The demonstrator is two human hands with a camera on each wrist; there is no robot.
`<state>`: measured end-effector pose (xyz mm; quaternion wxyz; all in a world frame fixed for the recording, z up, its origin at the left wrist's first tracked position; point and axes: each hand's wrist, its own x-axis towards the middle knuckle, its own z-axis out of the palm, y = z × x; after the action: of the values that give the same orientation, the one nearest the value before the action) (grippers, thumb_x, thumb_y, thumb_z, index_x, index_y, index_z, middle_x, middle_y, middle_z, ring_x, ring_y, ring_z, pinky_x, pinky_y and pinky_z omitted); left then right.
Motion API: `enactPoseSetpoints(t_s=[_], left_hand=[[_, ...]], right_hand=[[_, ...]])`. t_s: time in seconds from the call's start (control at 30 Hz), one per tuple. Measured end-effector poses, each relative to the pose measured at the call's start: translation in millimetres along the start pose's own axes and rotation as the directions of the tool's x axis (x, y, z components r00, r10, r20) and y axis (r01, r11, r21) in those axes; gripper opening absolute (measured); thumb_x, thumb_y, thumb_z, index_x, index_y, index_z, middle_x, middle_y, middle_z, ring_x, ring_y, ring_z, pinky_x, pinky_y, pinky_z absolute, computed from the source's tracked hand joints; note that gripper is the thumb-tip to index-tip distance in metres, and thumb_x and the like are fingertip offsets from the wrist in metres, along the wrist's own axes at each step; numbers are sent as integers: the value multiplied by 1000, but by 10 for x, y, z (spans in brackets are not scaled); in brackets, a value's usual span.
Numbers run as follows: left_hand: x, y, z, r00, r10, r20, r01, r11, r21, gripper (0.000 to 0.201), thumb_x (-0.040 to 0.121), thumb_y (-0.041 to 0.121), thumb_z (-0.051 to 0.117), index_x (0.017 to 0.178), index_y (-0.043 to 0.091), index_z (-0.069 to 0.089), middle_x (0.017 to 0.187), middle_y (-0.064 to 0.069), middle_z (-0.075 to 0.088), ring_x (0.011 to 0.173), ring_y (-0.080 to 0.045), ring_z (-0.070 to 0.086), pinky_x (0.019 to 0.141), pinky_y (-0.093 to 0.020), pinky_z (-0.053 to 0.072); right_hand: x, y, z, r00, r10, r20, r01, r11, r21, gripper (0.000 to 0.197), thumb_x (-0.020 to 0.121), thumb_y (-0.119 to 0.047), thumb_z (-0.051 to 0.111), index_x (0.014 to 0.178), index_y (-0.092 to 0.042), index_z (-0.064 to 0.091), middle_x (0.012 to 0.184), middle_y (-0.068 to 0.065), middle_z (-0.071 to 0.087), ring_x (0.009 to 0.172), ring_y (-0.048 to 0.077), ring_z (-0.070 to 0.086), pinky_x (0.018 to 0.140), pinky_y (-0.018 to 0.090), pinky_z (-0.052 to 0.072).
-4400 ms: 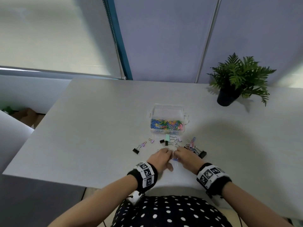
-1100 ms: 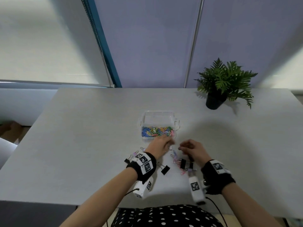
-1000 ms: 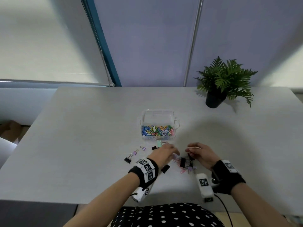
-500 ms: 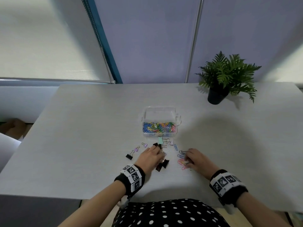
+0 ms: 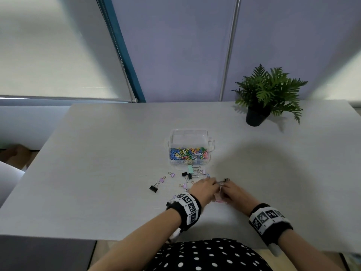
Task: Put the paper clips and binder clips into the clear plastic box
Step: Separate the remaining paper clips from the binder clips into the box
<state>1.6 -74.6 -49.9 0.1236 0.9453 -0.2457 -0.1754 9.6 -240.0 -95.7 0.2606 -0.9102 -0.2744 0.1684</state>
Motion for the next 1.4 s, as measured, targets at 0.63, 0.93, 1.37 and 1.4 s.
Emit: enactPoseSetpoints(t_s=[0.63,0.93,1.37,1.4], left_hand=[[-56,-73,-90,999,-34,-33,31,996,-85,16,88,1,45,103,-1,51,103,-19,57,89,-29,57,81,-40,51],[199,-1112,-794,909,-382,-164,326,900,-290,18,87,6,56,103,0,62,108,-16,68,103,-29,62,93,-32,44],[175,-447,-138,996,-79,-47,69,978,-199,28,86,12,59,113,4,58,115,-15,57,103,-30,57,90,-39,48],[191,-379,-97,994,-105,-12,101,972,-210,36,84,16,63,116,2,54,118,-17,53,106,-31,54,92,-38,46]], right_hand=[[974,-439,-767,965,185,-185,-76,875,479,7,86,-6,56,82,-11,54,75,3,62,64,15,58,61,17,48],[1366,-570,-820,985,154,-76,-131,959,251,11,81,1,58,85,-6,65,82,8,66,70,10,58,75,24,51],[320,-152,-533,982,180,-57,-181,983,-14,8,77,-9,62,84,-13,62,90,9,64,90,28,58,81,39,47],[214,-145,-461,978,204,-33,-205,978,-33,8,78,-13,61,85,-16,61,92,8,62,92,27,57,81,39,46]])
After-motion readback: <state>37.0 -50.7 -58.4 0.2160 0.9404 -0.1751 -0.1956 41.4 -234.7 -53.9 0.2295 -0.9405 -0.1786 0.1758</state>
